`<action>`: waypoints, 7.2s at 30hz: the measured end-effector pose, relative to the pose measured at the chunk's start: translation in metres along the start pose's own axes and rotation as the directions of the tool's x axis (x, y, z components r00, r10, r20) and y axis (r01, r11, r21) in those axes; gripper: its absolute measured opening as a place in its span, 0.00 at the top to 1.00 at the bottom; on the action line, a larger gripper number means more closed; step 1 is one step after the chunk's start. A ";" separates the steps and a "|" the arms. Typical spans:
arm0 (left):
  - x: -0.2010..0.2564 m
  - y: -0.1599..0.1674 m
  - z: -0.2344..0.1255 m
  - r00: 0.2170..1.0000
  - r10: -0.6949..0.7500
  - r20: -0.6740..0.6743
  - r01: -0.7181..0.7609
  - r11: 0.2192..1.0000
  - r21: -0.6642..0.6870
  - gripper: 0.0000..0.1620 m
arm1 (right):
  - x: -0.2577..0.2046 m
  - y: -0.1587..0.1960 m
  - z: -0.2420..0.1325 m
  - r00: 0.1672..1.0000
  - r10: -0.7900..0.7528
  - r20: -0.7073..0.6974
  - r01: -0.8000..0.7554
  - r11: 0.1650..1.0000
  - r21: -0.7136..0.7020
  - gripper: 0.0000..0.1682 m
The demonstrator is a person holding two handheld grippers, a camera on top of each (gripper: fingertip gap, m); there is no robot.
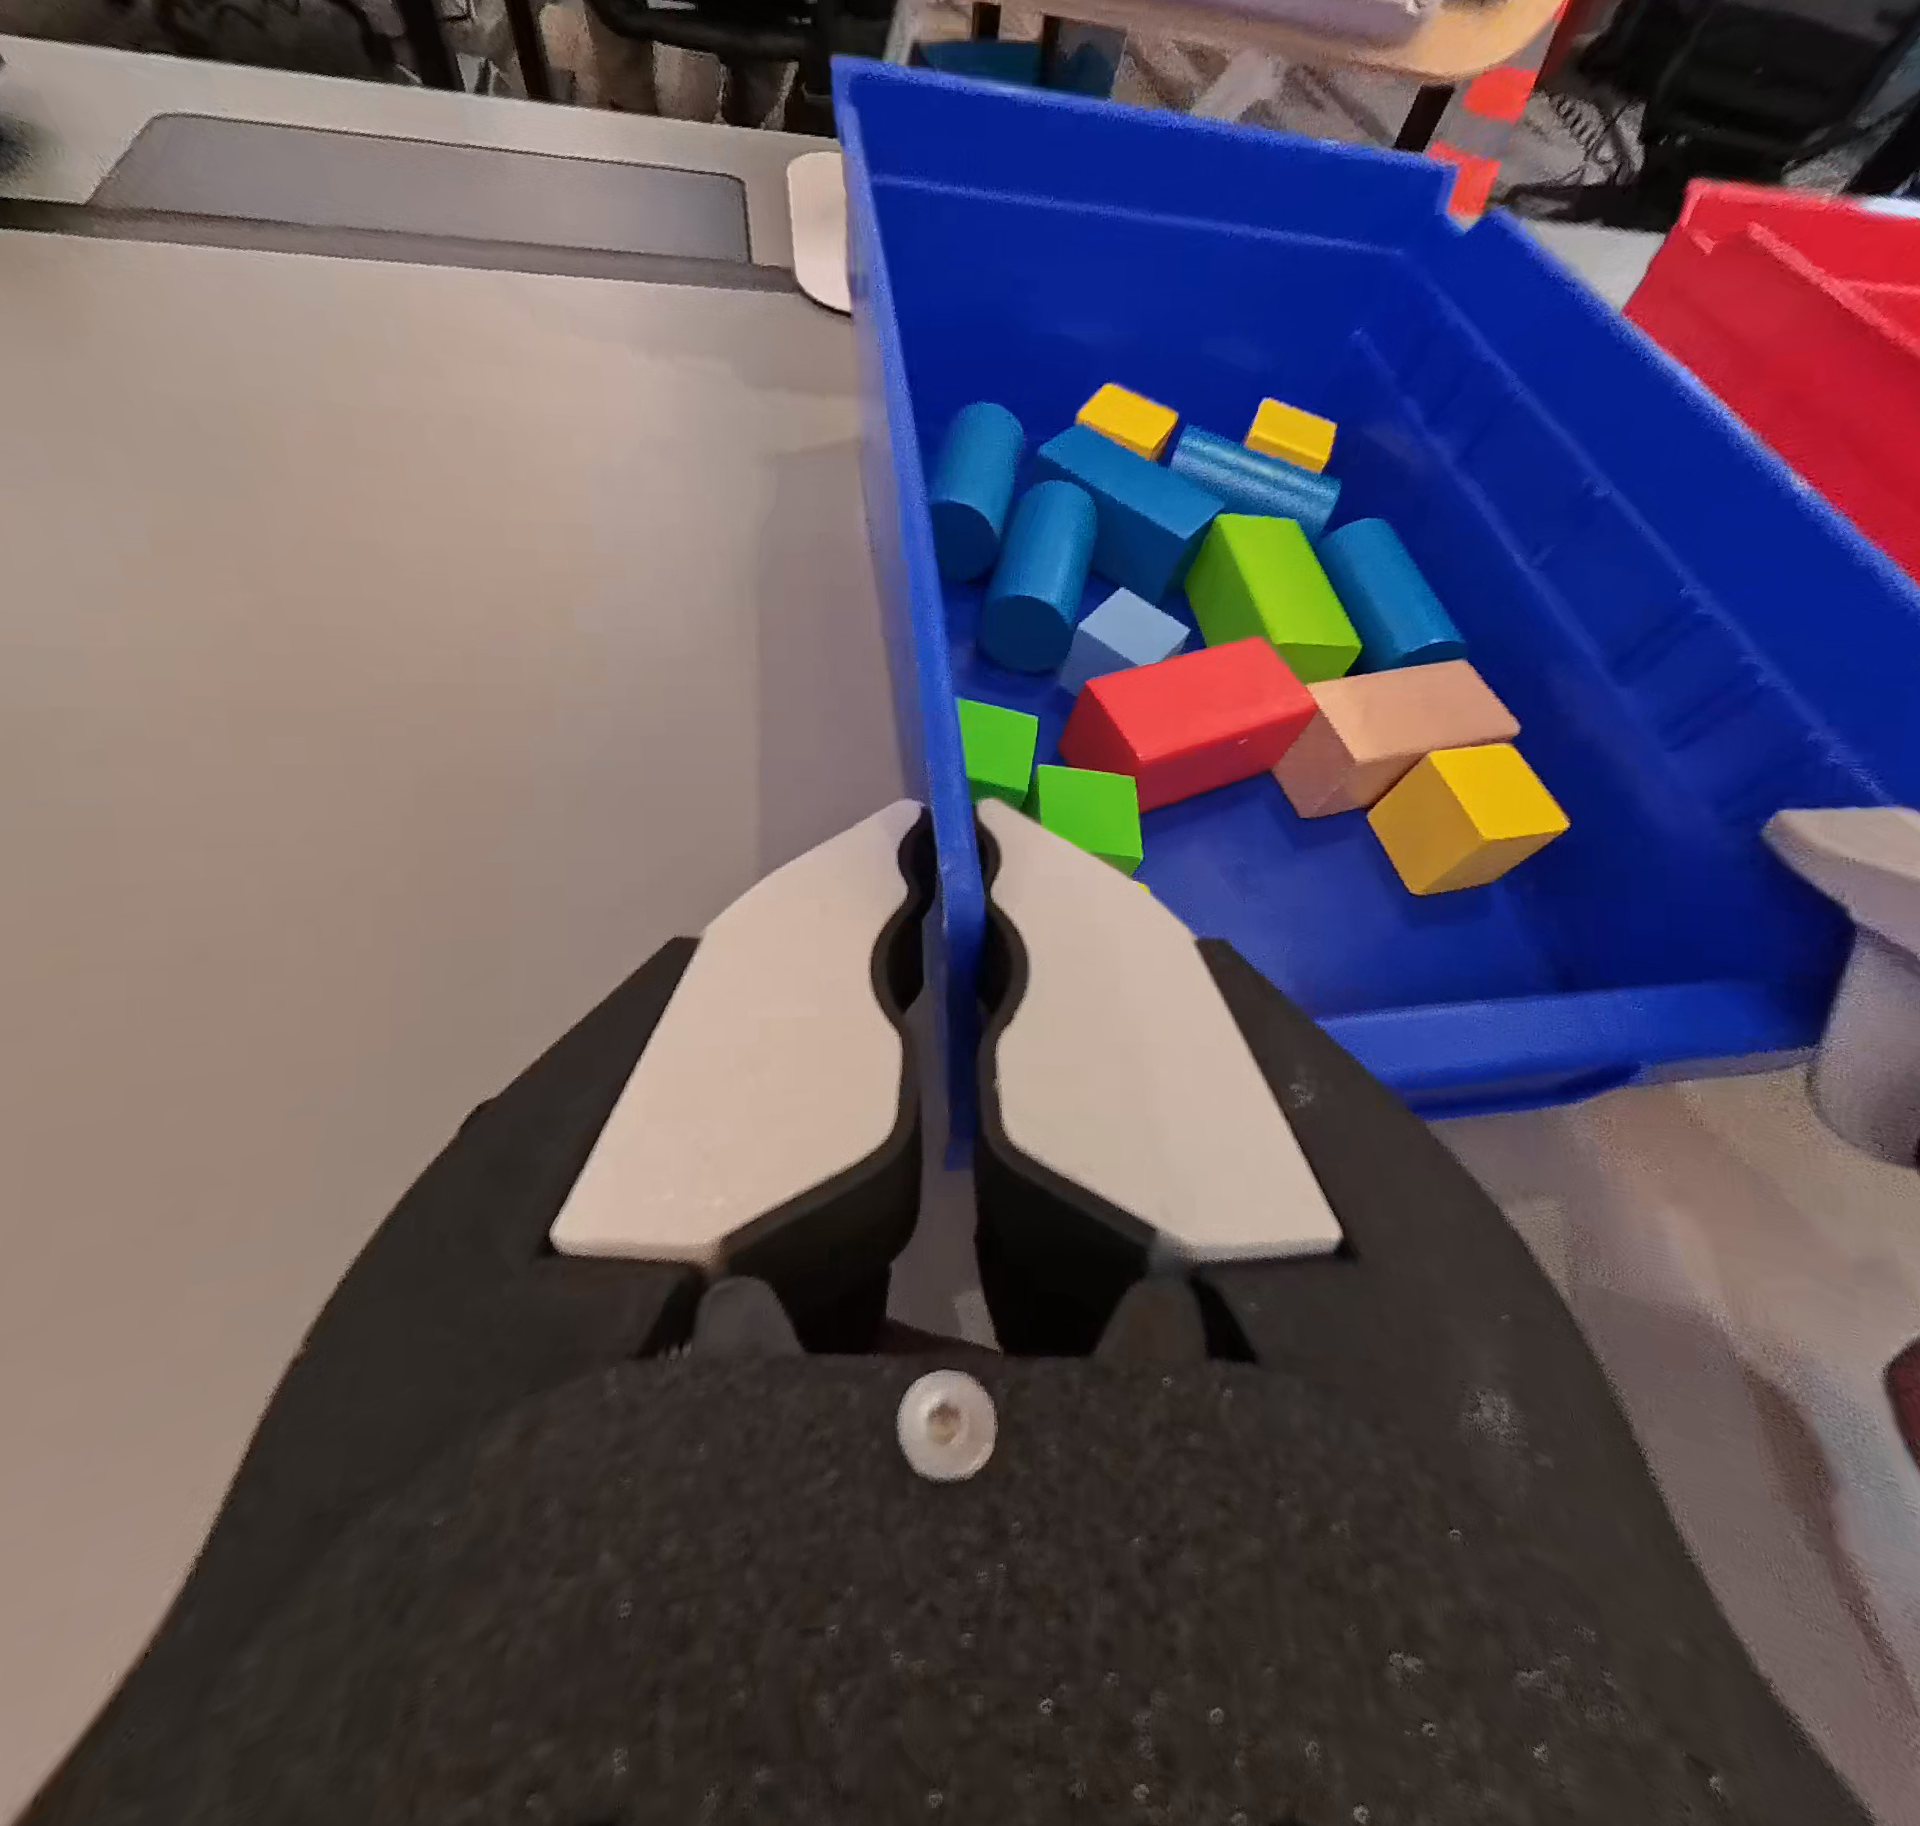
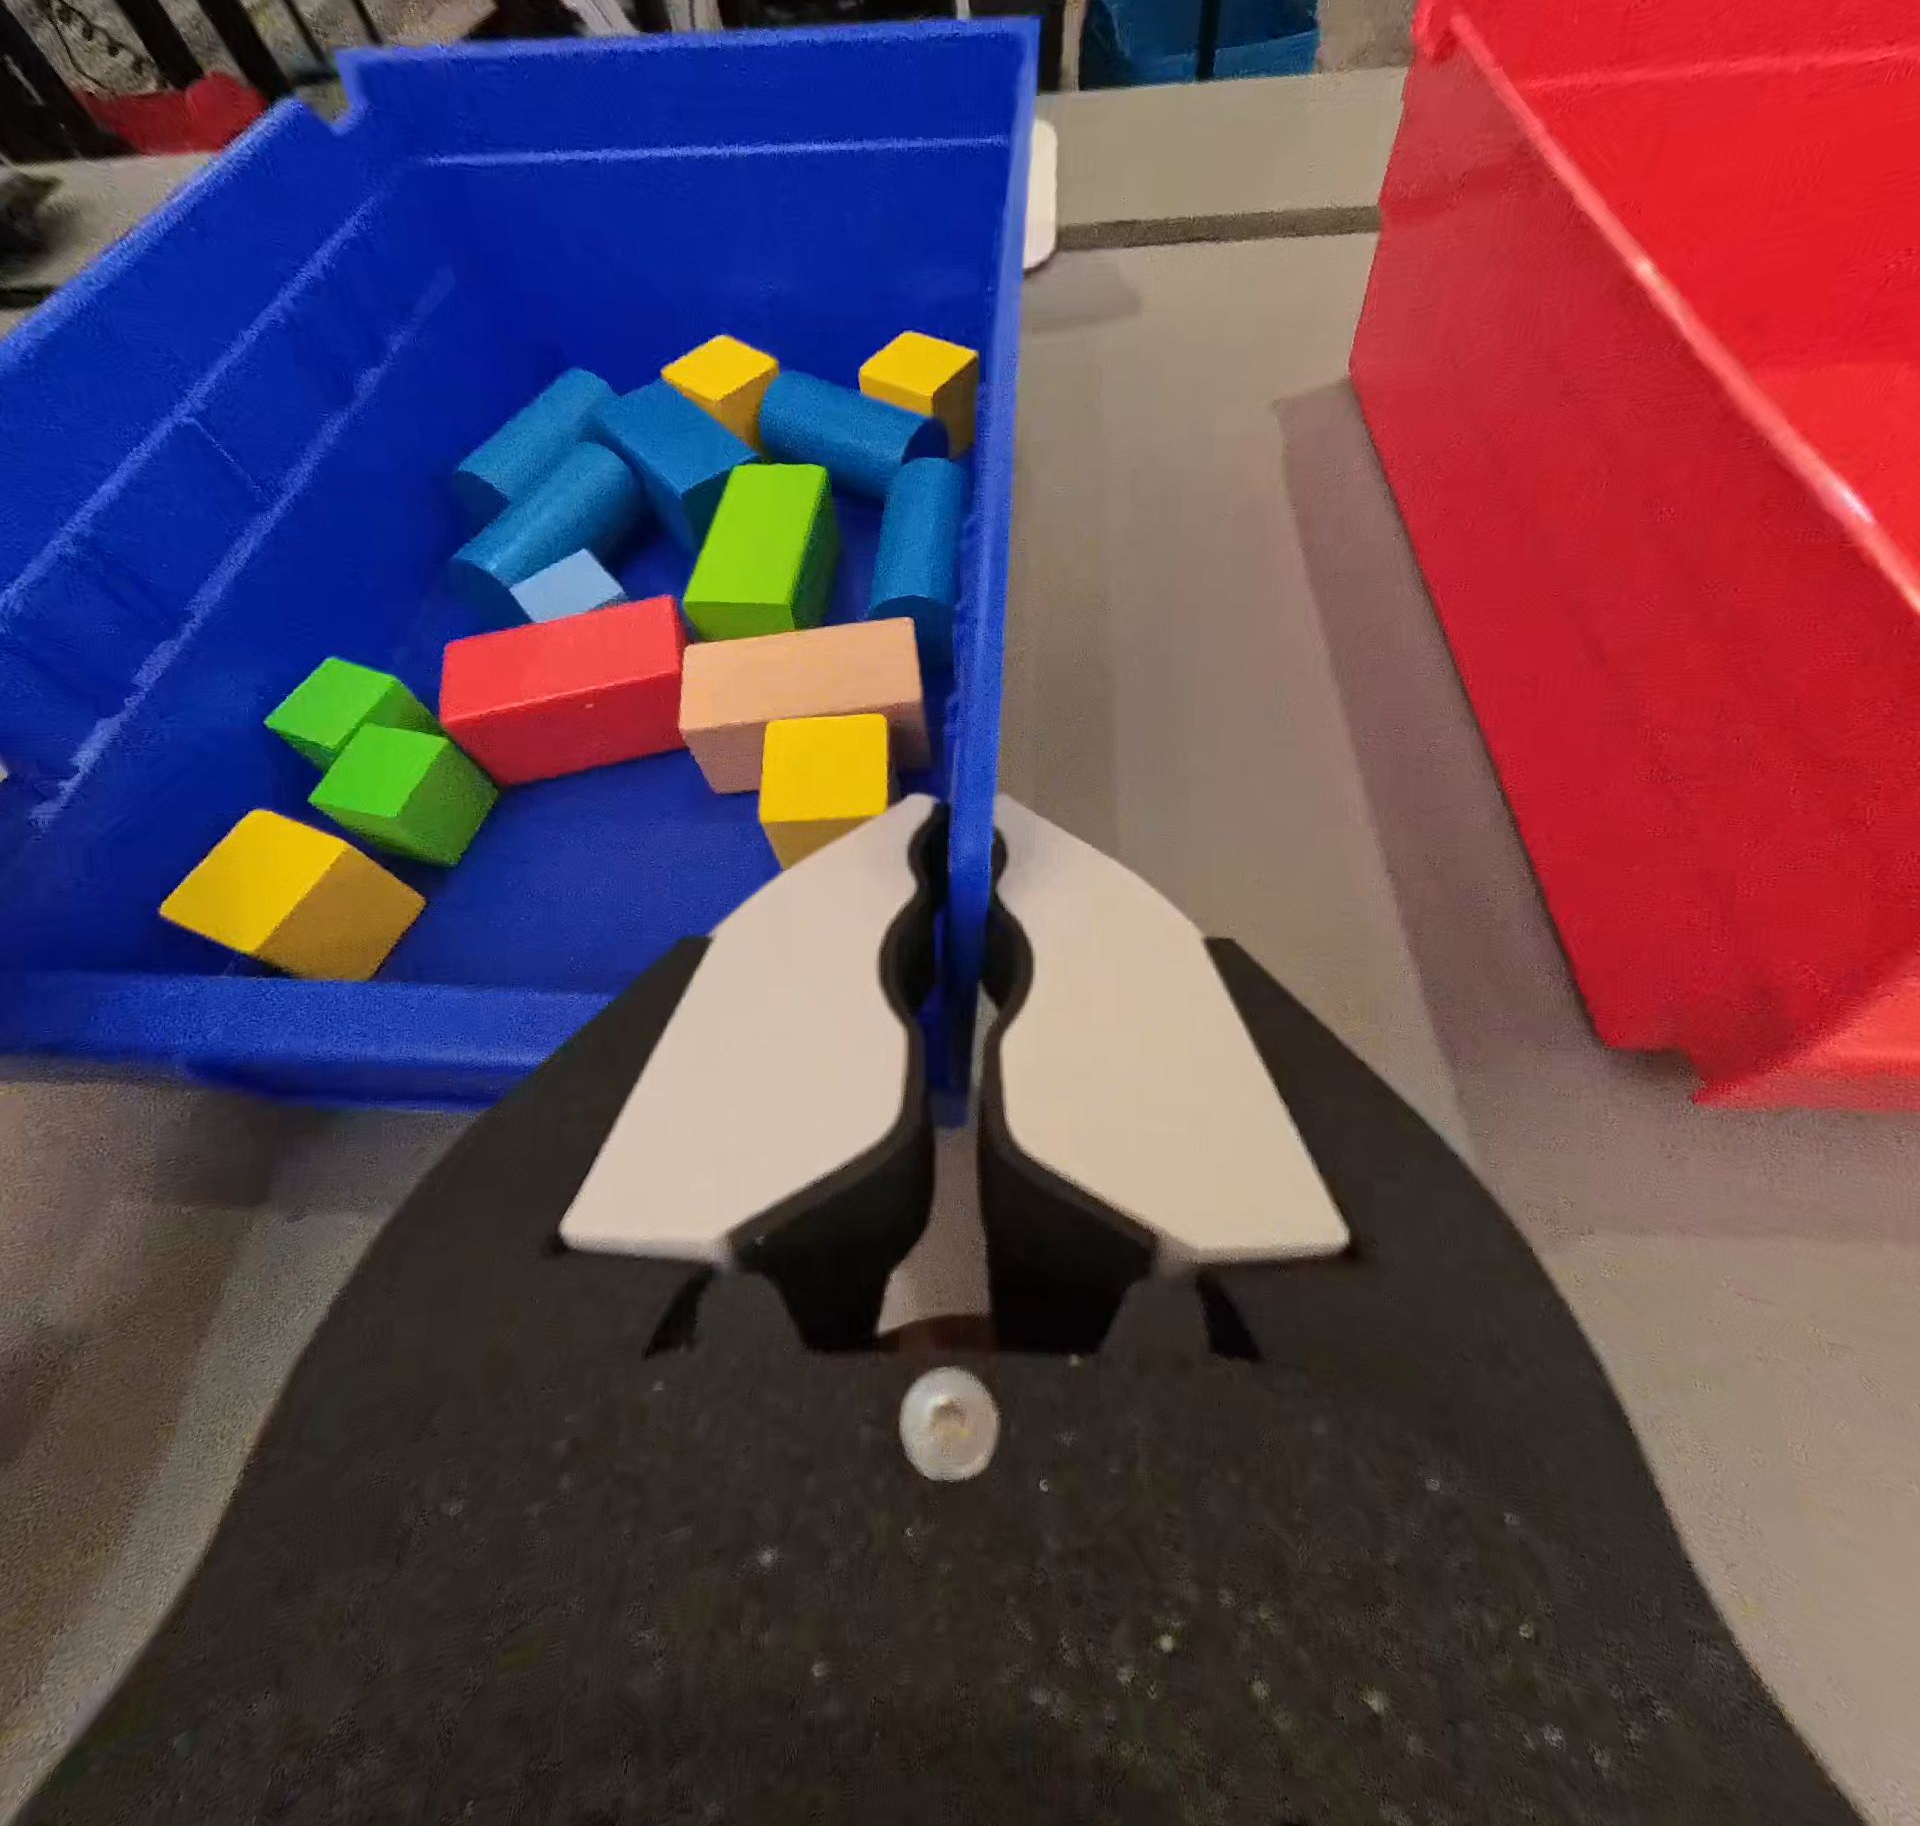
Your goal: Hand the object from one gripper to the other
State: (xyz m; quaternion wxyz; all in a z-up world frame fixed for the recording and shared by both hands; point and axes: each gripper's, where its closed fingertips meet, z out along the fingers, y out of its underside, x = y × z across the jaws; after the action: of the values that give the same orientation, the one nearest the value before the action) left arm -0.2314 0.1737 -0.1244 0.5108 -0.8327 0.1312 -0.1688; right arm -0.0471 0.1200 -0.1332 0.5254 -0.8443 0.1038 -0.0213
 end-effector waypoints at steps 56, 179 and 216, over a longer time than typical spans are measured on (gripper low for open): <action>-0.161 0.008 -0.139 0.960 0.191 0.207 -0.222 0.965 0.138 0.68 | 0.242 -0.003 -0.075 0.998 0.046 -0.036 -0.039 0.984 0.175 0.76; 0.130 -0.093 -0.016 0.107 -0.701 -0.705 0.037 0.711 -0.702 0.79 | -0.106 -0.112 -0.012 0.264 -0.661 0.703 0.370 0.742 0.558 0.47; -0.166 -0.143 -0.036 0.969 -0.023 -0.244 -0.047 0.959 -0.280 0.68 | 0.242 -0.048 0.178 0.753 -0.471 0.459 0.633 0.329 -0.701 0.55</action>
State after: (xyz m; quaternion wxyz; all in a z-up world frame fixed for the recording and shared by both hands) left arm -0.3903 0.2729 -0.0056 0.3668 -0.8693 0.2211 -0.2465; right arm 0.2228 0.2494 -0.1879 0.0318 -0.9677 -0.2386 -0.0746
